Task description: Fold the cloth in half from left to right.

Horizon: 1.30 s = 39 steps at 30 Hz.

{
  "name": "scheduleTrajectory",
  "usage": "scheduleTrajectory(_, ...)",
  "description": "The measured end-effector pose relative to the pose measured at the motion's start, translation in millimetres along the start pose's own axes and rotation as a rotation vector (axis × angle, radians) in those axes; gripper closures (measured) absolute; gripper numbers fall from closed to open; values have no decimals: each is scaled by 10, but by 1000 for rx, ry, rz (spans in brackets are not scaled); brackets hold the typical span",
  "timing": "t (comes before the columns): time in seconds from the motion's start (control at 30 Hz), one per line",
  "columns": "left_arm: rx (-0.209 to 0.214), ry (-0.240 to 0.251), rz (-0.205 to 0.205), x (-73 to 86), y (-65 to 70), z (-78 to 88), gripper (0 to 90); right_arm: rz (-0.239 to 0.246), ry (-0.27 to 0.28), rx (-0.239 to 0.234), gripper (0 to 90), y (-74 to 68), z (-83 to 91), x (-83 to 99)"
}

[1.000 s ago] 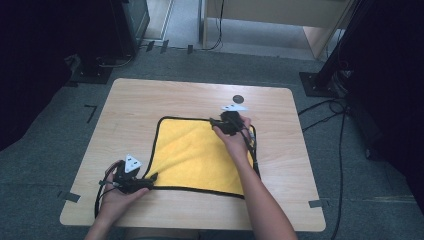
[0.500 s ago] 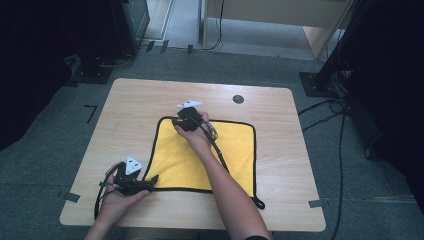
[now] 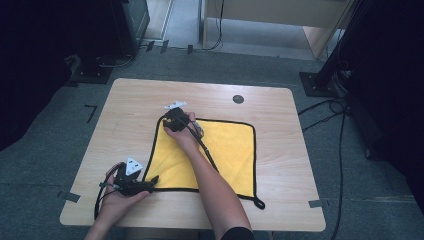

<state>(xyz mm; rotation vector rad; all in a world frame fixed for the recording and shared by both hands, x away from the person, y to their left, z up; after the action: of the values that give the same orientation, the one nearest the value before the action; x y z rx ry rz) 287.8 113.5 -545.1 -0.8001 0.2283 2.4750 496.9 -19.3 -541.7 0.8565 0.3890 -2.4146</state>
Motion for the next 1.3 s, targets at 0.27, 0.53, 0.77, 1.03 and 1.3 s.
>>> scheduleTrajectory(0.27, -12, -12, 17, 11, 15, 17, 137, -35, 5, -9, 572, 95, 11, -119)
scheduleTrajectory(0.53, -16, -39, 28, 24, 41, 50, 144, -16, 1, -33, 522, 94, -44, -160)
scheduleTrajectory(0.77, 20, -52, 42, 65, 6, 129, 203, 8, -3, -37, 460, 42, -121, -211)
scheduleTrajectory(1.03, 16, -64, 12, 67, 87, 170, 432, 78, -34, -10, 493, -3, -164, -192)
scheduleTrajectory(1.3, 100, -63, 2, 77, 117, 195, 775, 97, -70, 12, 865, -91, -111, -225)
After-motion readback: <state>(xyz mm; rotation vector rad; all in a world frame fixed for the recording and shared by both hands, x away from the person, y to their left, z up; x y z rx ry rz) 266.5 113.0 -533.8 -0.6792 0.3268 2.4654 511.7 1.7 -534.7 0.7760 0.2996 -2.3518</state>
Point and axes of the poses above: each handheld gripper's, and its own axes: z roughly backward along the jaws, x roughly out of its underside, y roughly to its right, the point moved 4 cm from there along -z, roughly forward along the jaws, and after that the axes turned 8 degrees about -y, right-handed, at the moved point
